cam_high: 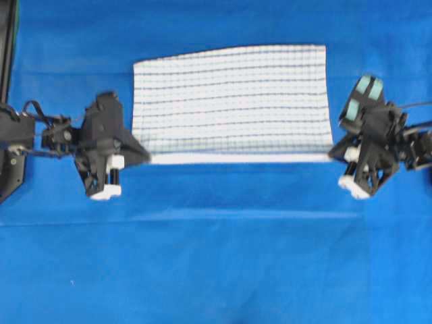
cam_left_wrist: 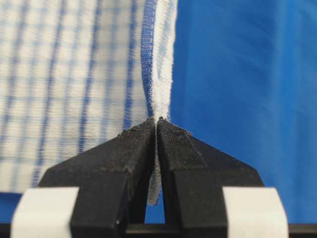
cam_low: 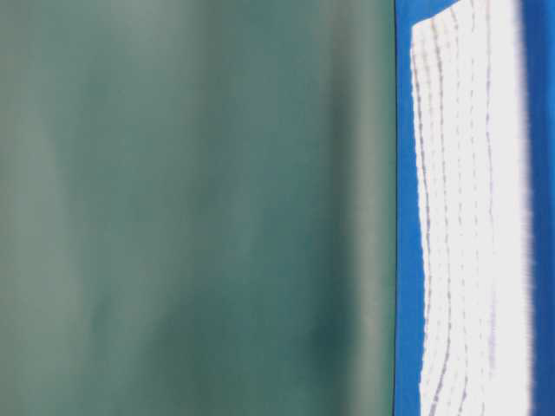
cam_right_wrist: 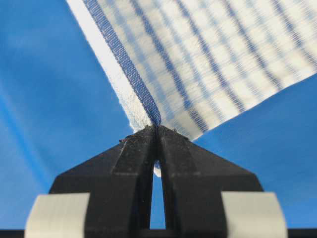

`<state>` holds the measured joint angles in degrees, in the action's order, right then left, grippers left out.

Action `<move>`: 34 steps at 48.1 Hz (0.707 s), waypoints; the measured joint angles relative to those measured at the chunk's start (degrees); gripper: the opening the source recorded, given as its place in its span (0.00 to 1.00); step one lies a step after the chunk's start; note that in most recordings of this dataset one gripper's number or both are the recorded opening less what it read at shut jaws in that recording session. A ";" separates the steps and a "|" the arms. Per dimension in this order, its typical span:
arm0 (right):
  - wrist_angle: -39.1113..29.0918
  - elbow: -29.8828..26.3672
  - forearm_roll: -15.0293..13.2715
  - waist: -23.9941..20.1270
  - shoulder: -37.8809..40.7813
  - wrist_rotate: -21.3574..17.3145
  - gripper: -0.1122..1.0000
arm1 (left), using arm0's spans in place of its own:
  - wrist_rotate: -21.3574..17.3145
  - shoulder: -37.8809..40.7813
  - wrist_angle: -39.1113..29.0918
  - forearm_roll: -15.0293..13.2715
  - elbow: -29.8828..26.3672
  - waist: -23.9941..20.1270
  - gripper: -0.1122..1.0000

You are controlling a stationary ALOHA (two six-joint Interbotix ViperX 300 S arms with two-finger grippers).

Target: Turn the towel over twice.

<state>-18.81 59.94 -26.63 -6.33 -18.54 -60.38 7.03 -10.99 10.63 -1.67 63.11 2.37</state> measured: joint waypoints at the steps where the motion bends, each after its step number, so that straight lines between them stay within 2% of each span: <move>1: 0.26 -0.09 0.00 -0.79 0.53 -0.70 0.13 | 0.26 0.53 0.26 0.09 0.00 0.88 0.12; 9: 1.58 -0.26 0.00 -6.59 4.22 -5.10 0.13 | 0.62 3.43 1.76 0.00 0.00 6.24 0.12; 18: 1.67 -1.41 0.00 -10.99 6.33 -8.44 0.13 | 0.97 4.66 2.11 0.00 -0.35 10.99 0.12; 26: 1.76 -2.72 0.00 -13.54 7.82 -9.84 0.13 | 0.97 4.75 1.93 0.09 -0.35 13.27 0.12; 34: 1.67 -3.52 -0.18 -14.06 8.61 -10.02 0.13 | 0.88 4.83 1.76 0.00 -0.35 13.80 0.12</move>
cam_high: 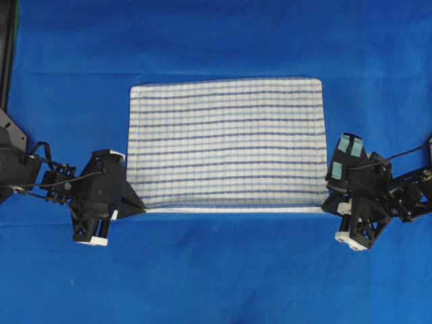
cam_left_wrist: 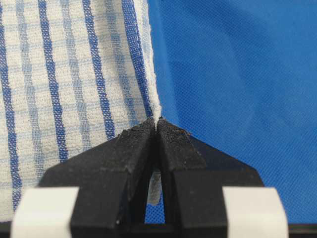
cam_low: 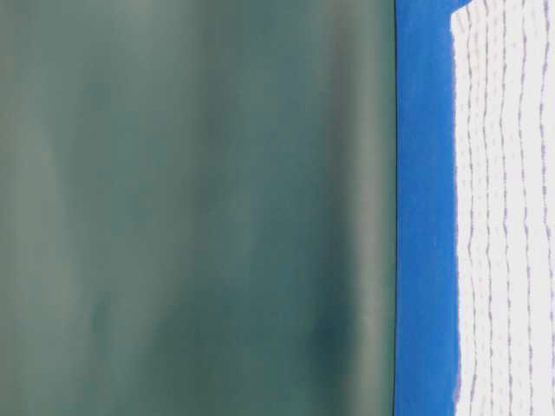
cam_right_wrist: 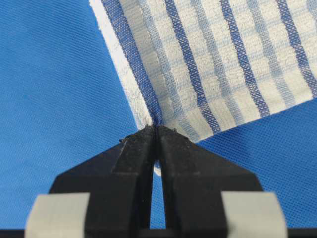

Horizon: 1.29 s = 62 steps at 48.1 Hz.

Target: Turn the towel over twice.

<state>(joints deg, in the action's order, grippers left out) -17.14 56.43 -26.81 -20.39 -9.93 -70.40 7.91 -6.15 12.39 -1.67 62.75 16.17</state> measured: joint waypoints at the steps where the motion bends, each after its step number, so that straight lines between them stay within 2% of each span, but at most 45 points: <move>1: -0.09 -0.09 -0.09 0.09 0.09 0.00 0.13 | -0.09 0.00 0.00 0.00 0.00 0.00 0.12; 19: -0.09 -0.26 -0.53 0.00 0.09 0.00 0.13 | -0.09 0.00 -0.53 0.00 0.00 0.00 0.14; 24: -0.09 -0.70 -0.53 0.00 0.09 0.00 0.14 | -0.09 -0.09 -0.62 0.00 0.00 0.00 0.26; 31: -0.26 -1.93 -0.88 -0.09 0.18 0.00 0.15 | -0.09 -0.18 -1.32 0.00 -0.18 0.00 0.49; 33: -0.53 -2.37 -1.05 -0.09 0.09 0.00 0.19 | -0.18 -0.62 -1.93 -0.09 -0.44 0.00 0.56; 36: -1.32 -3.16 -1.41 -0.18 0.09 0.00 0.36 | -0.35 -1.76 -3.34 0.00 -1.05 -0.09 0.65; 41: -4.57 -4.66 -2.55 -0.18 0.00 0.00 0.64 | -0.79 -3.87 -6.50 0.00 -2.20 0.00 0.71; 44: -7.12 -5.36 -3.78 -0.09 -0.26 0.18 0.73 | -0.88 -5.62 -8.61 0.00 -2.81 0.00 0.72; 53: -15.03 -8.17 -7.91 -0.09 -4.04 1.76 0.72 | -1.58 -12.74 -13.89 0.00 -4.31 -0.97 0.72; 62: -16.35 -8.79 -13.97 0.26 -11.78 5.01 0.71 | -3.78 -21.18 -14.59 0.00 -4.48 -4.83 0.72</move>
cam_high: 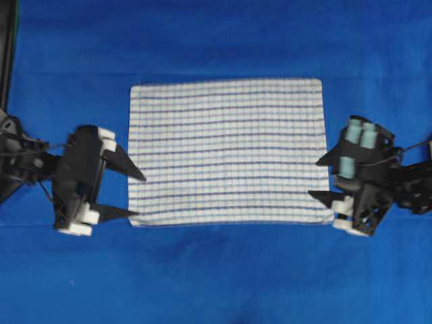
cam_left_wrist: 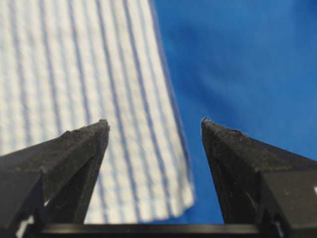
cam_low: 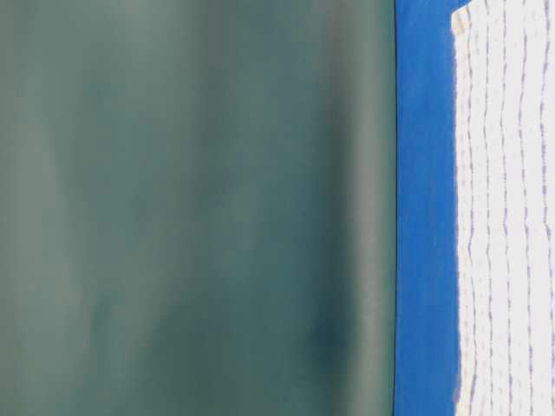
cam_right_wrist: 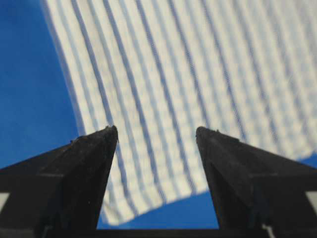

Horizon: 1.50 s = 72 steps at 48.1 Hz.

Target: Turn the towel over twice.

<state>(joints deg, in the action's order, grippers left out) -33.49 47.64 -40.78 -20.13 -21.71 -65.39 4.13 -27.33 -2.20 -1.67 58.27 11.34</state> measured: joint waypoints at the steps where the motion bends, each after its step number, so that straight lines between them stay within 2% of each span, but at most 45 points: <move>1: -0.09 0.00 -0.79 0.18 -0.79 0.18 0.71 | -0.26 -0.88 0.09 0.00 0.00 -0.53 0.72; 10: -0.09 1.23 -9.93 3.87 -9.58 2.46 0.71 | -4.75 -8.61 0.09 0.00 0.00 -5.63 0.72; 16: 0.44 2.64 -15.73 6.77 -15.82 2.55 0.71 | -8.26 -13.54 0.09 0.00 0.44 -9.23 0.72; 22: 1.14 3.69 -20.39 9.32 -22.15 3.08 0.71 | -10.20 -18.37 0.09 0.00 1.14 -12.92 0.72; 26: 1.76 4.66 -22.50 10.72 -25.84 3.78 0.71 | -10.90 -21.18 0.09 0.00 1.85 -15.29 0.72; 37: 6.06 8.09 -23.38 15.21 -29.44 3.96 0.71 | -10.99 -24.61 0.35 0.00 4.48 -19.25 0.72; 46: 9.40 8.35 -23.38 16.79 -28.74 3.87 0.71 | -10.99 -24.79 1.05 0.00 4.75 -19.42 0.72; 56: 9.40 8.61 -23.38 16.96 -29.27 3.96 0.71 | -10.99 -26.28 0.79 0.00 4.92 -19.42 0.72; 62: 8.53 10.02 -23.38 16.96 -32.96 4.04 0.69 | -10.99 -30.23 0.26 0.00 6.86 -19.42 0.72; 72: 8.00 16.00 -22.76 16.96 -42.54 3.96 0.68 | -10.99 -39.55 -0.18 0.00 13.01 -19.42 0.72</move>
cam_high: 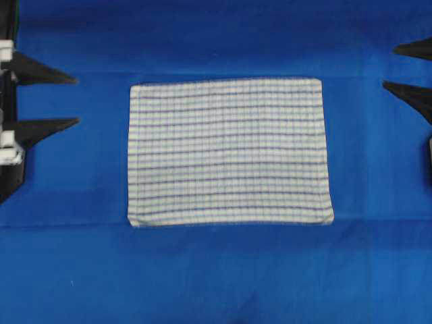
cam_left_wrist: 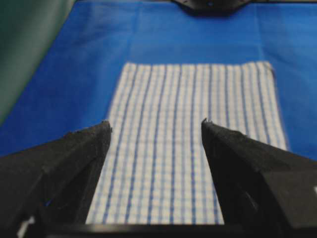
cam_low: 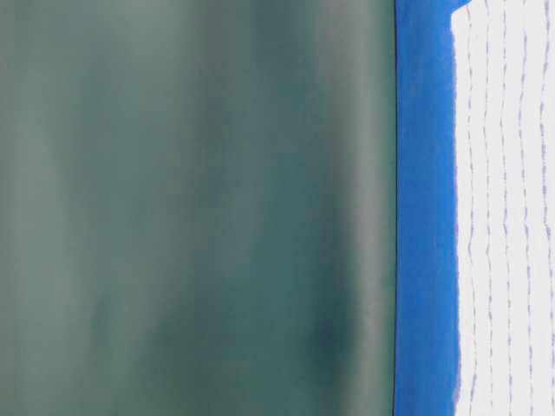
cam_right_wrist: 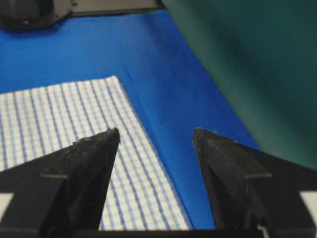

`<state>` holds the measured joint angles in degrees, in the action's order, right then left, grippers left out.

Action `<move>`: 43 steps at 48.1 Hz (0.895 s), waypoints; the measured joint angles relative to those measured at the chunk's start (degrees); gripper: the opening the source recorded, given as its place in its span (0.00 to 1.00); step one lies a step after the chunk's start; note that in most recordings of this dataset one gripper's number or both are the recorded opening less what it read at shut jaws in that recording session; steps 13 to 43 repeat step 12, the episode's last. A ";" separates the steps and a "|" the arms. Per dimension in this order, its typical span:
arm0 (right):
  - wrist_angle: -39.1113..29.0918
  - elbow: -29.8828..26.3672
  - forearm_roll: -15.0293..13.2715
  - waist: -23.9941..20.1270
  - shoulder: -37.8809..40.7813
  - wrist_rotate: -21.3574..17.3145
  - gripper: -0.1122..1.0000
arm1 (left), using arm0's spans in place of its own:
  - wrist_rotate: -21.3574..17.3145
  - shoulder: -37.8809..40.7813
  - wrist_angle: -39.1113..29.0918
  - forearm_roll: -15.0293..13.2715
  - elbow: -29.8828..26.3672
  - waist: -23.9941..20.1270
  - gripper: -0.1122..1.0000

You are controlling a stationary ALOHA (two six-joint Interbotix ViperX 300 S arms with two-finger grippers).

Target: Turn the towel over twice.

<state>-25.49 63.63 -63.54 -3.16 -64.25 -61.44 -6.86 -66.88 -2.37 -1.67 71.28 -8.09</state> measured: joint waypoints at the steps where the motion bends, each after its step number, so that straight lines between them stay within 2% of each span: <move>1: -0.09 0.79 0.09 0.09 -1.05 -0.09 0.68 | 0.18 -1.05 -0.18 0.00 0.79 0.00 0.72; 12: -0.97 8.61 0.62 0.09 -8.96 -1.32 0.67 | 1.32 -9.93 -2.90 0.00 7.03 0.00 0.72; 43: -0.97 8.61 0.62 0.09 -8.96 -1.32 0.67 | 1.32 -9.93 -2.90 0.00 7.03 0.00 0.72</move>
